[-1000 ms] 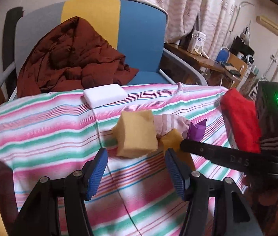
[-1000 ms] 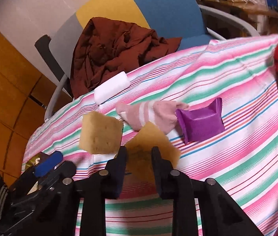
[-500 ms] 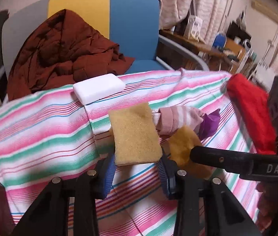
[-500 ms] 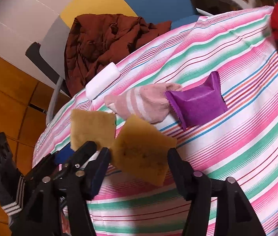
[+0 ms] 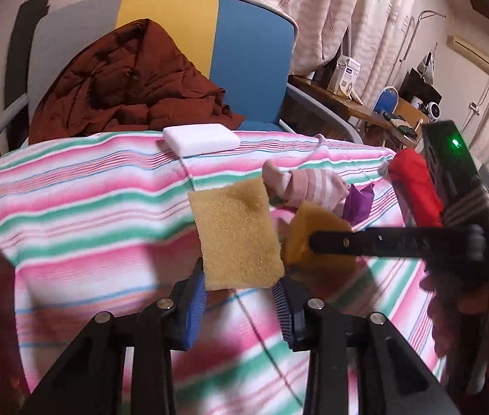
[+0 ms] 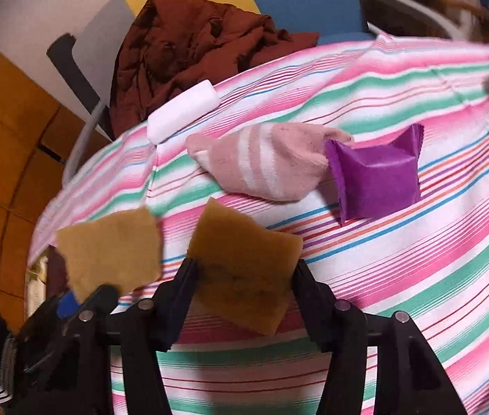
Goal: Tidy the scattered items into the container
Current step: 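Grasp a yellow sponge with the right tool while the left tool grips another sponge, then carry both sponges over the gold tray and open the right tool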
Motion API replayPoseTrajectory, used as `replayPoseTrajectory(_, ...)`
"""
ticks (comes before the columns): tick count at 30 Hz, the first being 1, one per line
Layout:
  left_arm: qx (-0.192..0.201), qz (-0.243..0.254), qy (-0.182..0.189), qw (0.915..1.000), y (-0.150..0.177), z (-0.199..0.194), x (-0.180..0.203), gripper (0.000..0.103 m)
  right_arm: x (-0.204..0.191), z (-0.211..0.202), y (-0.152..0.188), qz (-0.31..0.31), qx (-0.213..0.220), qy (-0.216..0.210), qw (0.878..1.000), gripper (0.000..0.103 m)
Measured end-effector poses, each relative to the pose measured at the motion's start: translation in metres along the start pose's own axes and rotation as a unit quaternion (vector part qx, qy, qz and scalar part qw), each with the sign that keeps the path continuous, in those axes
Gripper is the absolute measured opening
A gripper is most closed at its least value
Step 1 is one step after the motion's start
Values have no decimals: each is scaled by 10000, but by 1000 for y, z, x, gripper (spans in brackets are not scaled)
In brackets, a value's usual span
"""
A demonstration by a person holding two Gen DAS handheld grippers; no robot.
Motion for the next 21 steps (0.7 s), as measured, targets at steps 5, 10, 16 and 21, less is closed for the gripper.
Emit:
replayPoseTrajectory(5, 14, -292, 72, 9995, 12, -21, -7, 36, 1, -7, -5, 58, 108, -104, 9999, 45)
replayPoseTrajectory(10, 67, -562, 38, 9984, 25, -38, -16, 35, -5, -14, -6, -149, 223, -148, 9995, 37)
replayPoseTrajectory(16, 71, -696, -55, 9975, 41, -50, -23, 36, -4, -10, -3, -22, 187, -98, 9998, 66)
replayPoseTrajectory(21, 25, -730, -47, 9973, 40, -49, -20, 39, -10, -9, -8, 147, 412, -144, 9989, 96)
Point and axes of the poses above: each gripper's, at about its wrist camera, not at the fingertips, and z roughly the way its jaws point, x to its right, y to its underside, the point moved 7 cm from there along z, roughly the way its jaws point, and after that the axes turned 14 degrees about x, right-handed, at the moved point
